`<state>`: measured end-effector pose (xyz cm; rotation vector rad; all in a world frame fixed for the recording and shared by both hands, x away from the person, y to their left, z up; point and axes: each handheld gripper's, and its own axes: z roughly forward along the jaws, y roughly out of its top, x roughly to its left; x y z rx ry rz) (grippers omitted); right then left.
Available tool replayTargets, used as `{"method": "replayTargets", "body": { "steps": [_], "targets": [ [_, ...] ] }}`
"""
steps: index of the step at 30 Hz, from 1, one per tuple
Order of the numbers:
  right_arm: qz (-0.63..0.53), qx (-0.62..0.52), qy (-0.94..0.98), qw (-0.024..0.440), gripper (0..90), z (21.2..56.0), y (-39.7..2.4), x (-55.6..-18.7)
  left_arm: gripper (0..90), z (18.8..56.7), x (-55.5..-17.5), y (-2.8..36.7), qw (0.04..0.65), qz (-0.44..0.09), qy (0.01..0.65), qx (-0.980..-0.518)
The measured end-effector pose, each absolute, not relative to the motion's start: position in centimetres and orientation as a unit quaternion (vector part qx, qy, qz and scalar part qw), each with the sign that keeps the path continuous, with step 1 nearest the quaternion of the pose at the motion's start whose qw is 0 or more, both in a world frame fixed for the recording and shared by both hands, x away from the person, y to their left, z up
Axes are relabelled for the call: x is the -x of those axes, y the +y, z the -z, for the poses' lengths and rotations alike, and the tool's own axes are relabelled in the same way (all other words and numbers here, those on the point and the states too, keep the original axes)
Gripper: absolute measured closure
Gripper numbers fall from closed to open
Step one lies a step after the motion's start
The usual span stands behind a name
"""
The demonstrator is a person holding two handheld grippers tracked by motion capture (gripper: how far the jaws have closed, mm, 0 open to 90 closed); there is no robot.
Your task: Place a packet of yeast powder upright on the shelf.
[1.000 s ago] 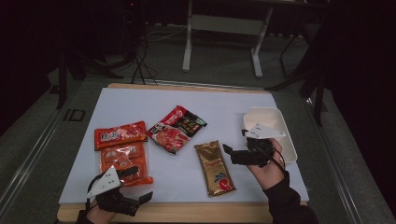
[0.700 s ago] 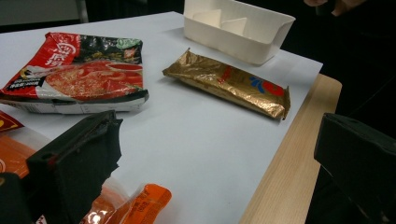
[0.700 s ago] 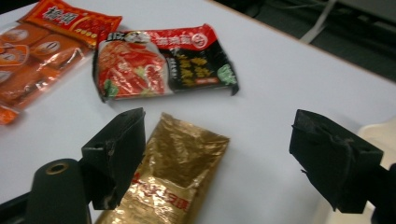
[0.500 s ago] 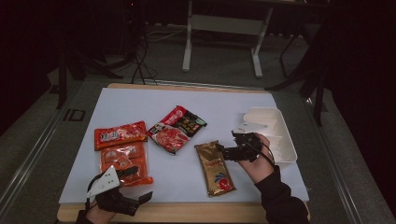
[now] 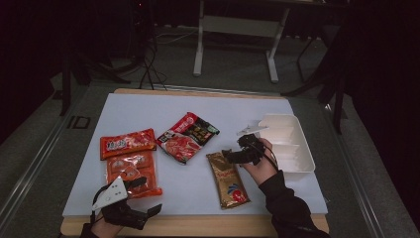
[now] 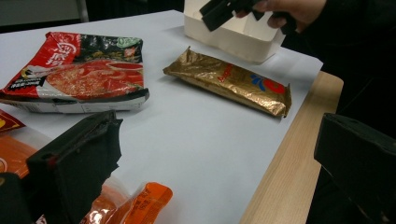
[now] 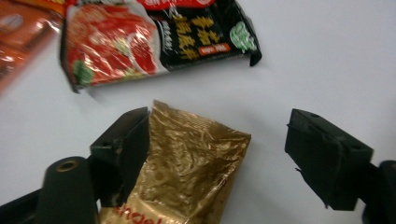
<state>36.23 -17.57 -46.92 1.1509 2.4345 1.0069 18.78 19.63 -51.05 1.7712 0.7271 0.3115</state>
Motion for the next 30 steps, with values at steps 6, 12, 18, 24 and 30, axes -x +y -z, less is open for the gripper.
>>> {"method": "replayTargets", "body": {
  "steps": [6,12,18,24,30],
  "targets": [
    [-0.335,-0.403,0.842,0.126,24.7,48.6,-16.9,-37.3,0.6,51.1,-18.8,19.6,0.564,-0.131,0.309,-0.754],
    [-0.323,-0.418,0.841,0.115,24.6,50.0,-16.5,-38.2,0.7,51.2,-18.9,19.6,0.563,-0.126,0.309,-0.756],
    [-0.316,-0.426,0.841,0.108,24.6,50.8,-16.5,-38.7,0.6,51.2,-18.9,19.5,0.562,-0.124,0.308,-0.757],
    [-0.3,-0.433,0.844,0.098,27.3,52.0,-16.3,-39.1,0.6,51.2,-18.9,19.4,0.56,-0.123,0.306,-0.76],
    [-0.301,-0.441,0.842,0.083,43.0,52.7,-16.3,-39.0,0.6,51.2,-18.9,19.4,0.561,-0.121,0.303,-0.761]
  ]
}}
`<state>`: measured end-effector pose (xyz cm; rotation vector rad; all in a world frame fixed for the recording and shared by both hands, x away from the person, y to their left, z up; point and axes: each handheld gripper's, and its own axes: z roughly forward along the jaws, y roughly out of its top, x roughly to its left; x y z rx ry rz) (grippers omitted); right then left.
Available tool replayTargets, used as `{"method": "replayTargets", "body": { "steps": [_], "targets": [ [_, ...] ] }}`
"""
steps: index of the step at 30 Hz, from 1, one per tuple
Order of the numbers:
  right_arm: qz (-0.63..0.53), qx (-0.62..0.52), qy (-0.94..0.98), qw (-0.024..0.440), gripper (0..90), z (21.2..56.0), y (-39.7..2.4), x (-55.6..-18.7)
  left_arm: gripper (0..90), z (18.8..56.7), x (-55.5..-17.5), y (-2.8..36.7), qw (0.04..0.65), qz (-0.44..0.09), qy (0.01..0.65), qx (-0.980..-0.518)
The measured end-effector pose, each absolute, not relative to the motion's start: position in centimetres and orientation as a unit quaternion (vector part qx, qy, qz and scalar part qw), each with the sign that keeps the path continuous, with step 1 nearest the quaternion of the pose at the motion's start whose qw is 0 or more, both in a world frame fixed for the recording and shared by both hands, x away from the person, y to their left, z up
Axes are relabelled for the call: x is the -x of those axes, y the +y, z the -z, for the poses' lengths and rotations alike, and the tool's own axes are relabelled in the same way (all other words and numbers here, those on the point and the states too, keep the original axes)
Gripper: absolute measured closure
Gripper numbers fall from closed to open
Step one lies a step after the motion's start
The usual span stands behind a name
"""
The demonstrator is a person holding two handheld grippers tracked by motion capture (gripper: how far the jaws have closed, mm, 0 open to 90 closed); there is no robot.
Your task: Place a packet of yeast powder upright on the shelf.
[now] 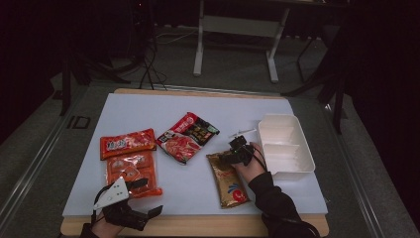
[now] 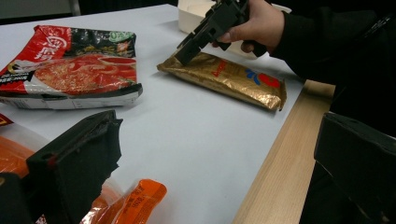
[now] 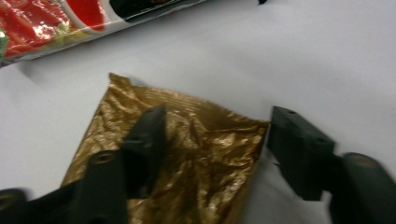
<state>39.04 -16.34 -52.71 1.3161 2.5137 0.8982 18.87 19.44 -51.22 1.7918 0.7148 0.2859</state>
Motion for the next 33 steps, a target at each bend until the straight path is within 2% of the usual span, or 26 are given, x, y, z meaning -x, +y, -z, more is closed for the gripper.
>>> {"method": "replayTargets", "body": {
  "steps": [5,7,13,16,22,33],
  "targets": [
    [-0.289,-0.437,0.847,0.087,50.5,52.9,-16.0,-38.9,0.6,51.3,-18.9,19.3,0.559,-0.122,0.302,-0.763],
    [-0.281,-0.432,0.85,0.105,57.7,52.9,-15.7,-38.6,0.7,51.3,-18.8,19.3,0.559,-0.122,0.3,-0.763],
    [-0.272,-0.407,0.864,0.117,80.7,52.9,-15.0,-38.0,0.6,51.3,-18.9,19.3,0.558,-0.123,0.3,-0.764],
    [-0.265,-0.397,0.871,0.119,85.2,52.8,-14.8,-38.0,0.7,51.3,-18.8,19.2,0.557,-0.123,0.3,-0.765],
    [-0.279,-0.392,0.871,0.097,87.9,51.9,-15.3,-38.1,0.7,51.3,-18.9,19.3,0.555,-0.124,0.302,-0.765],
    [-0.314,-0.361,0.872,0.103,88.0,49.0,-15.9,-36.8,0.6,51.4,-19.0,19.2,0.551,-0.124,0.304,-0.767]
  ]
}}
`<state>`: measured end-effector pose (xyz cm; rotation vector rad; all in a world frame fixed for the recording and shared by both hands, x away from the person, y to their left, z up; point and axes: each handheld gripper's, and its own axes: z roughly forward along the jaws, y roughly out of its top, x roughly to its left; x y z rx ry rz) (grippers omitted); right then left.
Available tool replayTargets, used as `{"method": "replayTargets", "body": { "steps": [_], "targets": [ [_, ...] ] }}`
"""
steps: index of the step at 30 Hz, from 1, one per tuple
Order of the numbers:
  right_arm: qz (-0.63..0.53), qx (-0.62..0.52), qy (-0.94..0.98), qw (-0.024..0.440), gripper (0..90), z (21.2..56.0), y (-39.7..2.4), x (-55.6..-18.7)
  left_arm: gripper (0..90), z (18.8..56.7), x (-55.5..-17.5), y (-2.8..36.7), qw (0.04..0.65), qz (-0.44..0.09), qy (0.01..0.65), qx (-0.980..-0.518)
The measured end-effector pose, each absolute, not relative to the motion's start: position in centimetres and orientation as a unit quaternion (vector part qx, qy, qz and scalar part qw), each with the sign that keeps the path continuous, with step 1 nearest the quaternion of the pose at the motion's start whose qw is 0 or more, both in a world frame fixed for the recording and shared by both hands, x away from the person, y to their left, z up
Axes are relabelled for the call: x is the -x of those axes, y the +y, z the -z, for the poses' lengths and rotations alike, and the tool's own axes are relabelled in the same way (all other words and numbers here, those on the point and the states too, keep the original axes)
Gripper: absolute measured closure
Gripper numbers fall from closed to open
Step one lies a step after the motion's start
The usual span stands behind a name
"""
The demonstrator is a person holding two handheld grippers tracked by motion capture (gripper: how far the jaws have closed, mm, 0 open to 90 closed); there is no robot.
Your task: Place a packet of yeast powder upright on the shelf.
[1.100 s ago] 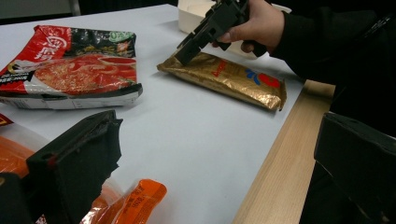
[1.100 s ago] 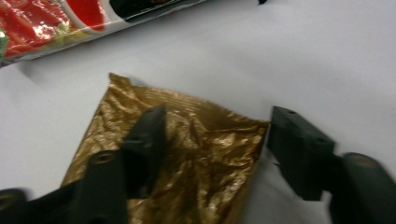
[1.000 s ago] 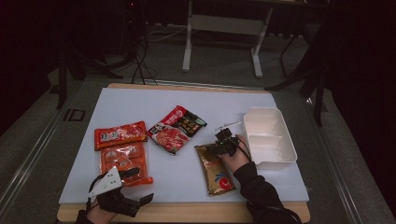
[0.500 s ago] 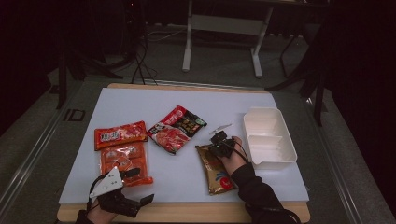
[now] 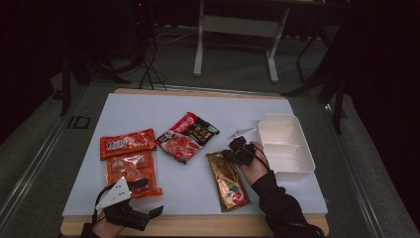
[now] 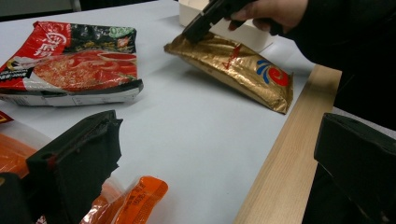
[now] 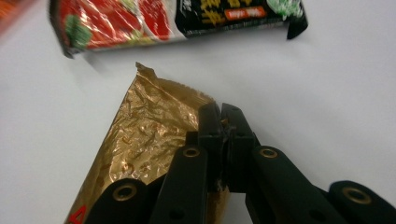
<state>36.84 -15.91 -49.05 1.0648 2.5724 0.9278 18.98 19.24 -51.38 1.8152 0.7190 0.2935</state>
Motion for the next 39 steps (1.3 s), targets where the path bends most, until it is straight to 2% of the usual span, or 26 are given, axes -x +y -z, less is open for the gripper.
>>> {"method": "replayTargets", "body": {
  "steps": [11,16,26,39],
  "targets": [
    [-0.368,-0.322,0.866,0.102,88.1,45.6,-15.9,-34.7,0.7,51.5,-19.0,19.1,0.547,-0.126,0.306,-0.769],
    [-0.41,-0.291,0.861,0.081,88.1,44.0,-16.2,-33.0,0.6,51.5,-19.0,19.1,0.546,-0.126,0.305,-0.77],
    [-0.435,-0.274,0.853,0.094,88.2,41.2,-17.6,-31.6,0.6,51.6,-19.1,19.0,0.543,-0.126,0.305,-0.772],
    [-0.473,-0.275,0.828,0.124,88.2,37.2,-19.2,-32.3,0.6,51.7,-19.1,18.9,0.541,-0.124,0.308,-0.773]
  ]
}}
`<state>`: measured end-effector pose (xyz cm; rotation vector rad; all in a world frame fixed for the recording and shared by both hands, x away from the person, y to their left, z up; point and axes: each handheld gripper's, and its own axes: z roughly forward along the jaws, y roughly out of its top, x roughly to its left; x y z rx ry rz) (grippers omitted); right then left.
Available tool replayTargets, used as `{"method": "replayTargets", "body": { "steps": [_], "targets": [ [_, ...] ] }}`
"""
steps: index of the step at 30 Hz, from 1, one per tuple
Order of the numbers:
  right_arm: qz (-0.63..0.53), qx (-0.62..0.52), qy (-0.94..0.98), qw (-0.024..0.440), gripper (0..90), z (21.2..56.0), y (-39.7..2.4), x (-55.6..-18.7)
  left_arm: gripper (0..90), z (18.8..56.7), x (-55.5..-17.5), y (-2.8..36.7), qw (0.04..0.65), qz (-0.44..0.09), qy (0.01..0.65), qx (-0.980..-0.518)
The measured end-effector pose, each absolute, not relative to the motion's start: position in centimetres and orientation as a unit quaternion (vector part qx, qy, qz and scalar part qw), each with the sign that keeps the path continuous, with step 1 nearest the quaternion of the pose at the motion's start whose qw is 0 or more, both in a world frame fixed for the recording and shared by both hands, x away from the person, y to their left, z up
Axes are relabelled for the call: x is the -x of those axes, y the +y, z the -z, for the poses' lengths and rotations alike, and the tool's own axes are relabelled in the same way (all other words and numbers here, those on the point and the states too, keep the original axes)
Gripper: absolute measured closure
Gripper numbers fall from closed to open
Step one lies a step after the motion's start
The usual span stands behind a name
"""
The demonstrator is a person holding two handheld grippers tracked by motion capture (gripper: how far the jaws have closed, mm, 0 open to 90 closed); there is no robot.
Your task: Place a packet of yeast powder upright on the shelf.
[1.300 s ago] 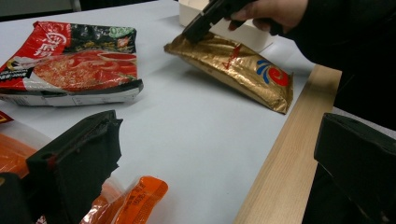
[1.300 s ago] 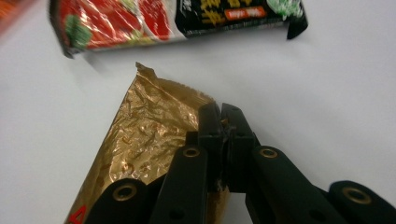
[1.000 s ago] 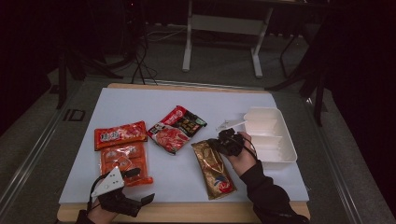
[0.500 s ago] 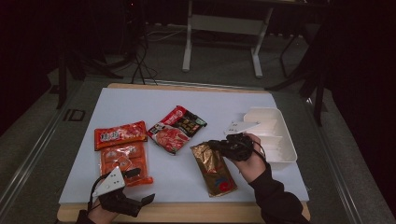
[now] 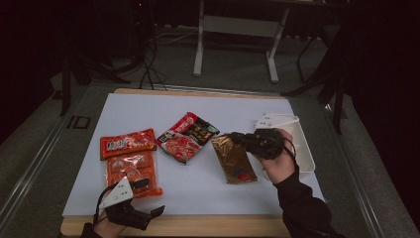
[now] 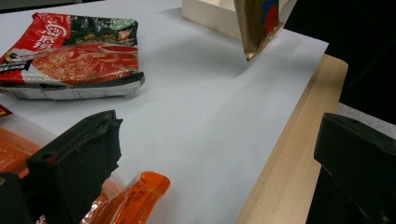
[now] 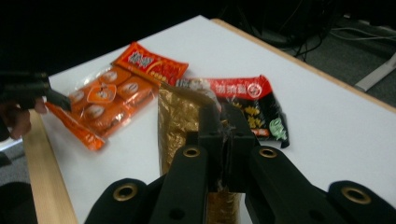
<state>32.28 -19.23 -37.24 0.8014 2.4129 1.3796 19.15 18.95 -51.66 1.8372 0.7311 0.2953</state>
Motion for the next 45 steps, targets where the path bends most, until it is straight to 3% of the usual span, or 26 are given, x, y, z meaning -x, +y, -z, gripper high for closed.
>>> {"method": "replayTargets", "body": {
  "steps": [22,32,45],
  "targets": [
    [-0.514,-0.32,0.78,0.16,87.9,33.4,-23.9,-37.3,0.6,51.8,-19.3,18.9,0.542,-0.12,0.314,-0.771],
    [-0.503,-0.34,0.768,0.201,87.9,31.6,-26.2,-39.6,0.7,51.8,-19.2,19.1,0.541,-0.126,0.319,-0.768],
    [-0.496,-0.365,0.754,0.229,87.5,31.1,-28.7,-42.1,0.6,51.8,-19.0,19.3,0.541,-0.131,0.325,-0.764]
  ]
}}
